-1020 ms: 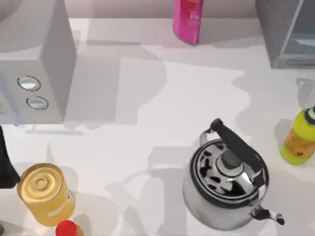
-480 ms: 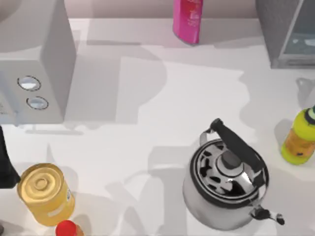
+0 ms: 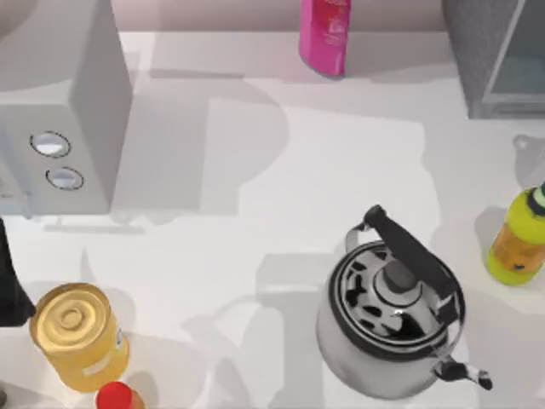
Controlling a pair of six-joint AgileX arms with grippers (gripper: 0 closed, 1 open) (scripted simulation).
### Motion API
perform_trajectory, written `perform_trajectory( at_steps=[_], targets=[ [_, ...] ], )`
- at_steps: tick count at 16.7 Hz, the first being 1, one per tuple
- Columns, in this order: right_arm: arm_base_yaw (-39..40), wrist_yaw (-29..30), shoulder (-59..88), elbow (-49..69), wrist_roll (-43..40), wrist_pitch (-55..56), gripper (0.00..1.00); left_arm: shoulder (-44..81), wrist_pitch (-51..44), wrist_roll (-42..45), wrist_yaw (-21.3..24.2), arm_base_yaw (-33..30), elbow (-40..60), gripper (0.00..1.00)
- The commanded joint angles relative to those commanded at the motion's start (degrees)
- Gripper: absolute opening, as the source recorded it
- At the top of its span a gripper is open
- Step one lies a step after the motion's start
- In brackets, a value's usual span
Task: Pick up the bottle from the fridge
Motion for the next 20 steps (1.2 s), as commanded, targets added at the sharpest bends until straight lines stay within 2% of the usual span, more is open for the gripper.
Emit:
perform_trajectory(
  at_steps=[5,18,20],
  targets=[
    [0.15,0.16,0.69,0.58,0.04,0.11,1.00,0.00,0.00,0.00,0.00,0.00,0.00,1.00],
    [0.15,0.16,0.69,0.58,0.04,0.11,0.02,0.00,0.00,0.00,0.00,0.00,0.00,1.00],
    [0.15,0.16,0.69,0.58,0.04,0.11,0.00,0.00,0.00,0.00,0.00,0.00,0.00,1.00]
  ],
)
